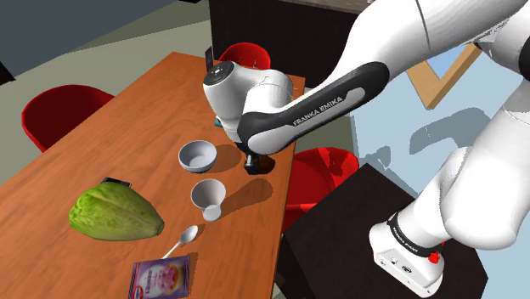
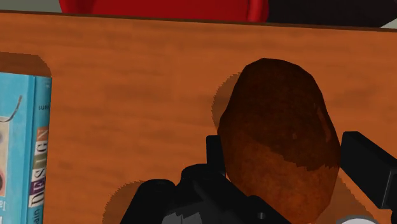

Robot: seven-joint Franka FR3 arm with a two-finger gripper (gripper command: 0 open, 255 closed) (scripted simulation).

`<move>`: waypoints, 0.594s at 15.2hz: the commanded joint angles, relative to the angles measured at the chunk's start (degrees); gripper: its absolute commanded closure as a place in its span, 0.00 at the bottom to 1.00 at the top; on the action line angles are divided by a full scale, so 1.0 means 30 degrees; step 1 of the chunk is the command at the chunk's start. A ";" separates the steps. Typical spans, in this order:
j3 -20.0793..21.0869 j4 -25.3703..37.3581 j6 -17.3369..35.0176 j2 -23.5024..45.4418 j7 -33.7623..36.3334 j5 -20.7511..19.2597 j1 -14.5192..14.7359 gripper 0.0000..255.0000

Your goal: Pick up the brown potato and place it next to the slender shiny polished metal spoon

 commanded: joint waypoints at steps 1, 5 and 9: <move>0.0428 -0.0107 -0.0146 -0.0068 0.0823 0.0249 0.0516 1.00; 0.1280 -0.0120 -0.0481 -0.0082 0.2411 0.0736 0.1548 1.00; 0.2111 0.0220 -0.0875 0.0188 0.4051 0.1141 0.2616 1.00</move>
